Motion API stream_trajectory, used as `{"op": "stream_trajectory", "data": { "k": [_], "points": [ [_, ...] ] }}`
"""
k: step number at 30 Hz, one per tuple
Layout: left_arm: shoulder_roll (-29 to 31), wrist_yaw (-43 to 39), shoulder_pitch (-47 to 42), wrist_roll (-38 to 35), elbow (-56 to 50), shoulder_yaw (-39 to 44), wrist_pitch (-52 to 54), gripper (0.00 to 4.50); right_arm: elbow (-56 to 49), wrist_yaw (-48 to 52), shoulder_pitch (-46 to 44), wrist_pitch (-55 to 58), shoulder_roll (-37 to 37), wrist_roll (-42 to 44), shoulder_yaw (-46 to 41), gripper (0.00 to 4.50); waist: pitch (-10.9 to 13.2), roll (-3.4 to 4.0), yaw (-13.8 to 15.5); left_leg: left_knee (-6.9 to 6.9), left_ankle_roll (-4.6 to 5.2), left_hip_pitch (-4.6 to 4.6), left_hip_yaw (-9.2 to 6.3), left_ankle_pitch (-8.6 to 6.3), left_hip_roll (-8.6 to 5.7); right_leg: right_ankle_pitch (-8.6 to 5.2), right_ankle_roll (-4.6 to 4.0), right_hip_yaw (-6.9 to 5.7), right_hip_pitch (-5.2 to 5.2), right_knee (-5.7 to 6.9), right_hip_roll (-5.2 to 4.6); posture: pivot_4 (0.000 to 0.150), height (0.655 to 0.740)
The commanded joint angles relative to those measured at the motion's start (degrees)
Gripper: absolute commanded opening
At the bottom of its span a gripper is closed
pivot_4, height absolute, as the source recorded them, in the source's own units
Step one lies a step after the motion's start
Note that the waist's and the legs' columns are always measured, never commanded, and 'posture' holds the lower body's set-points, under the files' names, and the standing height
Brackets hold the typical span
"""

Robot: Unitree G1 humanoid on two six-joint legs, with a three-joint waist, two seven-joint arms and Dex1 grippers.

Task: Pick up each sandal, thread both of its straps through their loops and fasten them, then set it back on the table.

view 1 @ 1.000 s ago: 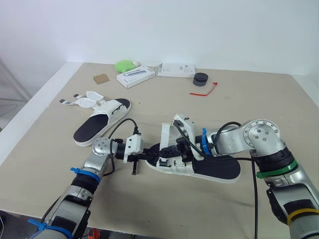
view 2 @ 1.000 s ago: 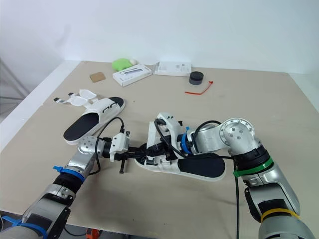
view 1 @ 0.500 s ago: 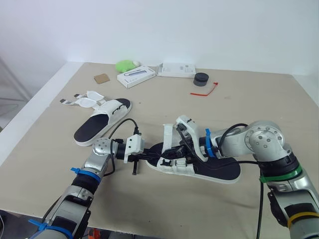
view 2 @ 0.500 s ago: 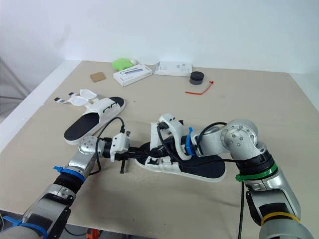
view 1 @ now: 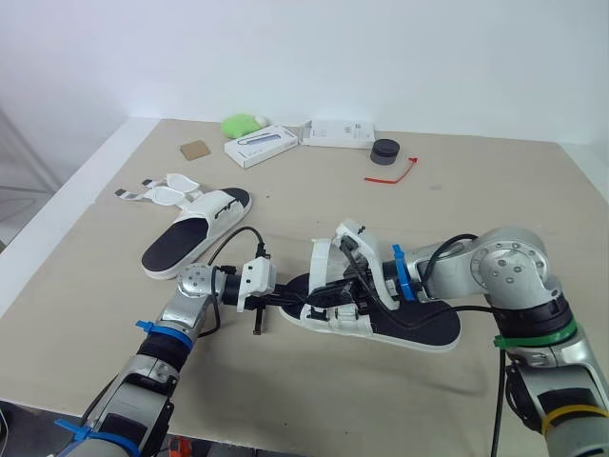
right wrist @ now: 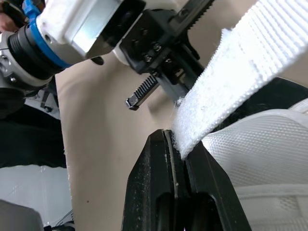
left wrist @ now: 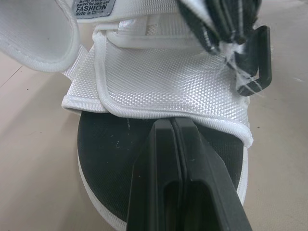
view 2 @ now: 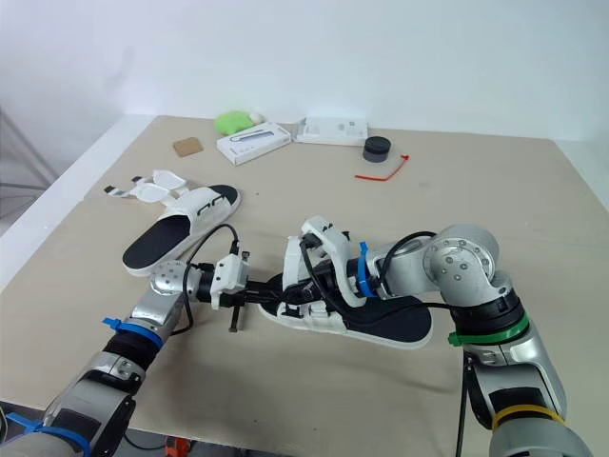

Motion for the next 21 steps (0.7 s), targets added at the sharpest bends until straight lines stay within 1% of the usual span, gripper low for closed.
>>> {"op": "stream_trajectory", "data": {
  "k": [1,9,14,21],
  "points": [
    [0.75,-0.74,4.69,5.38,4.81,-5.26,3.21,0.0,-2.41,1.79,0.45,1.52,0.86,-0.58,-0.76,0.01,0.0,0.0,0.0,0.0,0.0,0.0,0.0,0.0,0.0,-0.01,0.01,0.0,0.0,0.0,0.0,0.15,0.74],
    [0.74,-0.61,4.94,5.25,4.31,-5.26,3.64,0.0,-5.32,5.28,0.94,1.12,0.86,-5.73,0.75,0.01,0.0,0.0,0.0,0.0,0.0,0.0,-0.01,0.0,0.0,-0.02,0.04,-0.01,0.0,0.0,0.0,0.15,0.74],
    [0.63,-0.49,5.08,5.2,4.1,-5.27,3.83,0.0,-9.67,8.82,1.74,-0.88,-3.02,-14.03,7.91,0.01,0.0,0.0,0.0,0.0,-0.02,0.0,-0.02,-0.01,0.0,-0.05,0.06,-0.03,-0.05,-0.02,-0.02,0.15,0.74],
    [0.58,-0.56,5.49,5.21,3.92,-5.34,3.93,0.0,-9.33,16.14,0.97,0.71,-4.87,-17.25,11.97,0.01,0.0,-0.02,0.03,0.0,-0.06,0.02,-0.08,-0.04,-0.12,-0.09,0.13,-0.13,-0.05,-0.16,-0.15,0.15,0.74]
  ]
}}
